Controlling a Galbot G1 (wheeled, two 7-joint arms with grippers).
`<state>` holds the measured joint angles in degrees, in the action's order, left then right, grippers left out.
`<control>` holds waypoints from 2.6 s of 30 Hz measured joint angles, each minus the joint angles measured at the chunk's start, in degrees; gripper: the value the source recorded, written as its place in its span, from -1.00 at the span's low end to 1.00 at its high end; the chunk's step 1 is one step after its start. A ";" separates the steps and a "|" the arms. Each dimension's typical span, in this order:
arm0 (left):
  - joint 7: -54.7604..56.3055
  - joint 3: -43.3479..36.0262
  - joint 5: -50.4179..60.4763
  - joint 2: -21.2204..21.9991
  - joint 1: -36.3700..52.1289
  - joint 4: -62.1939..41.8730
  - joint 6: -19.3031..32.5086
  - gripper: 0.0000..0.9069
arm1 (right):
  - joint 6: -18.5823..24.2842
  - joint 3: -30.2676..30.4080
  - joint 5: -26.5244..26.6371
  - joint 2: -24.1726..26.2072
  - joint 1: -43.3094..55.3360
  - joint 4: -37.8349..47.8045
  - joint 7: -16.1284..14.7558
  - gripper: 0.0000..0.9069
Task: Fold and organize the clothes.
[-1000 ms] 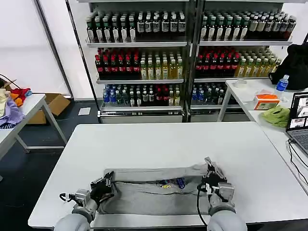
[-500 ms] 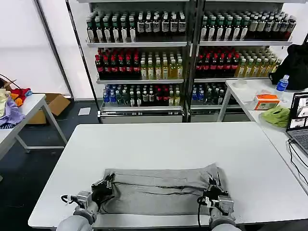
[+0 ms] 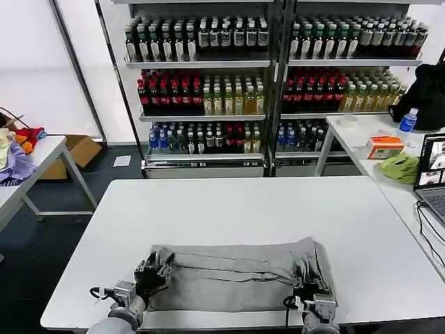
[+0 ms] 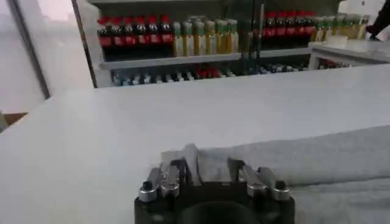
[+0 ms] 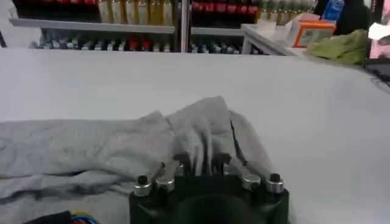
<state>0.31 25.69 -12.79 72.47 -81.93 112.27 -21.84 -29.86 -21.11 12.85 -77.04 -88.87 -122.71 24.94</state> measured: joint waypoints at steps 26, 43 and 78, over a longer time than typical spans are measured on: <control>3.34 1.05 -3.38 3.42 -0.79 0.28 -3.54 0.13 | 2.03 -4.18 1.40 1.52 -1.73 -11.85 1.20 1.00; 2.63 2.34 -5.41 4.02 -2.19 -0.66 -2.86 -0.98 | 1.97 -5.34 2.80 2.56 0.04 -13.26 1.69 1.00; 0.06 30.70 -10.04 -17.12 -0.86 -4.99 -1.49 -1.00 | 1.86 -4.82 4.60 1.83 3.05 -13.46 2.15 1.00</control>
<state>0.37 56.39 -22.84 55.36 -82.80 107.28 -23.33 -28.00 -25.93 17.45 -75.21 -85.82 -136.17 27.09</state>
